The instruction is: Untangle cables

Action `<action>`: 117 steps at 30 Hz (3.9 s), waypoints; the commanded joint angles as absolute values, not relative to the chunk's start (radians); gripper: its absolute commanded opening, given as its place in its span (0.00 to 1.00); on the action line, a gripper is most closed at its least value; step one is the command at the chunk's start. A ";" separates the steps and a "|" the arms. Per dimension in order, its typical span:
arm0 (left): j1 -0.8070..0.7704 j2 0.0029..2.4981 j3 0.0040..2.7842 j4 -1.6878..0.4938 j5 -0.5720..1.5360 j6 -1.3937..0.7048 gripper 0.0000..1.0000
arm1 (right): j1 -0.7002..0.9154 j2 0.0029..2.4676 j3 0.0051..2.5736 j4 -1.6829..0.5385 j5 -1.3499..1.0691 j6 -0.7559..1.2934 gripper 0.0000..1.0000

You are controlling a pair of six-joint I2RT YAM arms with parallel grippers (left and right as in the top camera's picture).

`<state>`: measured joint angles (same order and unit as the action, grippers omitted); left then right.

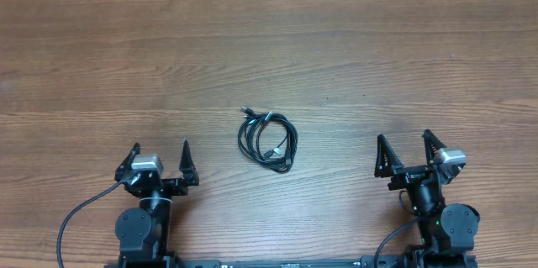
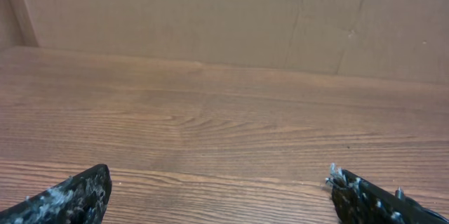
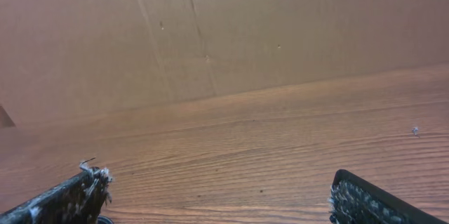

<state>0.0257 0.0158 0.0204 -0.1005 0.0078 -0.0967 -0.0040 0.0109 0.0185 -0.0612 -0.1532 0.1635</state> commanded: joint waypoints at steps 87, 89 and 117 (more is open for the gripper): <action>-0.424 1.878 1.045 -0.440 0.007 -0.484 0.09 | 0.005 1.028 1.005 -0.810 -0.425 0.196 1.00; -0.427 1.879 1.035 -0.424 0.008 -0.478 0.05 | 0.005 1.028 1.005 -0.810 -0.424 0.207 1.00; -0.371 1.539 1.437 -0.415 0.405 -1.057 0.04 | 0.265 1.092 1.005 -0.414 -0.648 0.300 0.89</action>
<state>-0.3786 1.5421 1.4322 -0.4244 0.3531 -0.8635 0.1944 1.0557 0.9821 -0.4538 -0.6674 0.2966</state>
